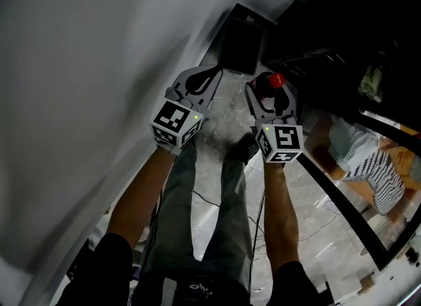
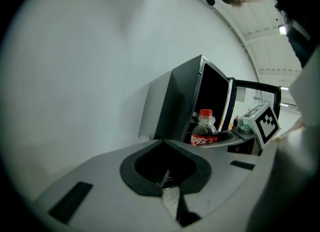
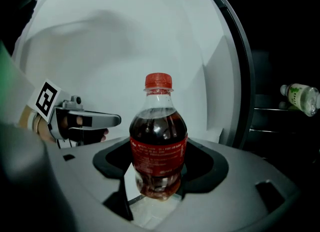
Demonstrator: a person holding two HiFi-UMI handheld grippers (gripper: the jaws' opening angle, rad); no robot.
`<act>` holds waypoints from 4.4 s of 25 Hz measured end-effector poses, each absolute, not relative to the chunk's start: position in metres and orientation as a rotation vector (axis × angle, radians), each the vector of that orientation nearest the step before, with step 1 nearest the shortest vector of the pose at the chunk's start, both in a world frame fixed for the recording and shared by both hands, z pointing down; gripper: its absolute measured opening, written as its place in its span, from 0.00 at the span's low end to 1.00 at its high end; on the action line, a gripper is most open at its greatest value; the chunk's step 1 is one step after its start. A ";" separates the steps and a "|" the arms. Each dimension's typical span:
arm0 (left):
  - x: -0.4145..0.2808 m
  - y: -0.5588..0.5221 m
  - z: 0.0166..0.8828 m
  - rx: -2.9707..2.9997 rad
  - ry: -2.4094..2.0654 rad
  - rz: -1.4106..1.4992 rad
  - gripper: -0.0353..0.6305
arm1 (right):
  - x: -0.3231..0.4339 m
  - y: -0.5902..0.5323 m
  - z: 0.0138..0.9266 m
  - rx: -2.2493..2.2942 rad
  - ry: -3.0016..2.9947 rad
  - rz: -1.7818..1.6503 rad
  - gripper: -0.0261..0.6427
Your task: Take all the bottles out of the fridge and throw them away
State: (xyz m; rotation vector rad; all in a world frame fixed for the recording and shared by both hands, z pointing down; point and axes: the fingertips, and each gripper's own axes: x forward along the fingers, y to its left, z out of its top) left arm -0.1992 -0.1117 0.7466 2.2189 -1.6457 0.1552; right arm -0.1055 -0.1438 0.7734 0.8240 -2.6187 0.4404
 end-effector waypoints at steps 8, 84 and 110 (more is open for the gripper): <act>-0.205 -0.118 0.771 2.210 -1.616 0.193 0.06 | -0.114 -0.158 0.809 0.823 -2.583 0.476 0.51; 0.001 -0.092 0.402 2.685 -1.133 0.184 0.06 | 0.070 -0.114 0.405 1.491 -2.583 0.363 0.05; 0.145 -0.097 0.429 2.810 -0.757 0.294 0.06 | 0.245 -0.082 0.438 1.900 -2.326 0.452 0.05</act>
